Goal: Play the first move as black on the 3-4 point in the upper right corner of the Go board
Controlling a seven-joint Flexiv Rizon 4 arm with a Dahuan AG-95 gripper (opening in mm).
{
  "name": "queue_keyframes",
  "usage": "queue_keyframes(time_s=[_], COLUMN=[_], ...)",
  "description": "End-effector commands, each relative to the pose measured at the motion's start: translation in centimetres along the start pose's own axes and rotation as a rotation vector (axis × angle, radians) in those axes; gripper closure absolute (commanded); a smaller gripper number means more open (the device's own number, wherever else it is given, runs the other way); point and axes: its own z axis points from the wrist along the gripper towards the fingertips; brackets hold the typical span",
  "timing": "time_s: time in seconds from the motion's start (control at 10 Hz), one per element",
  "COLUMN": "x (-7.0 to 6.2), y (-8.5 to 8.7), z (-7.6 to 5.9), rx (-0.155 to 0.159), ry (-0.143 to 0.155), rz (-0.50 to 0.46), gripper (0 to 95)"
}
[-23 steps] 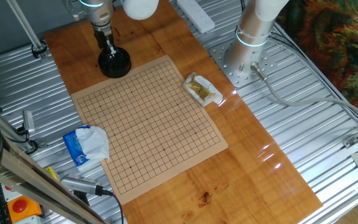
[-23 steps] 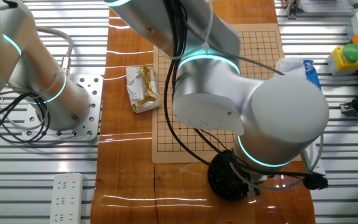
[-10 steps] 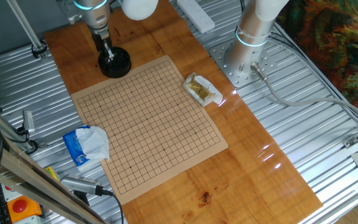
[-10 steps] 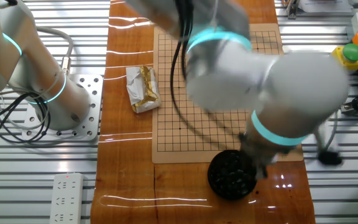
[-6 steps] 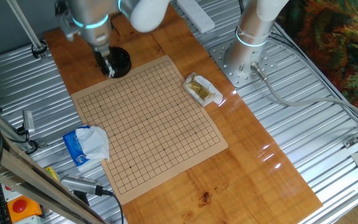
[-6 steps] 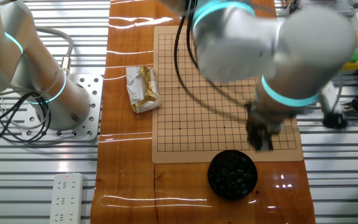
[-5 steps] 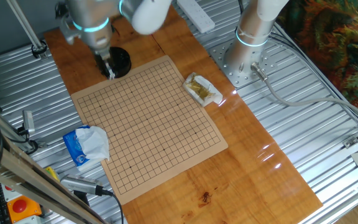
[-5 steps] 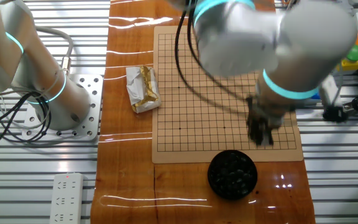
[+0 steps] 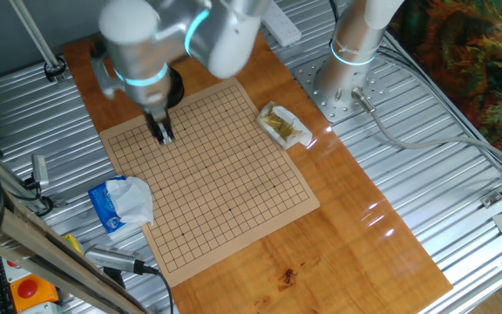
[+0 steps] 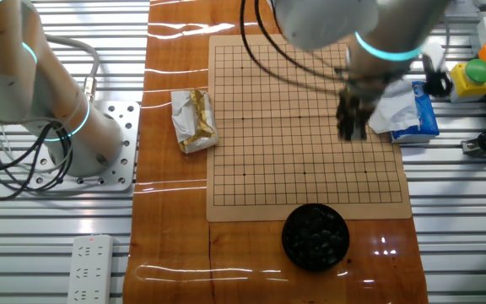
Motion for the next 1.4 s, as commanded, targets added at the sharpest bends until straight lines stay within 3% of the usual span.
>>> queue_keyframes(time_s=[0.1,0.6,1.1,1.4], x=[-1.4,-3.3,-3.9,-3.9], y=[4.7,10.4,14.9,16.5], z=[0.0,-0.4,1.0,1.7], rx=[-0.009,-0.016,-0.036,-0.052], ry=[0.002,0.009,0.010,0.012], rz=[0.020,0.044,0.086,0.103], gripper=[95.0,95.0,95.0,95.0])
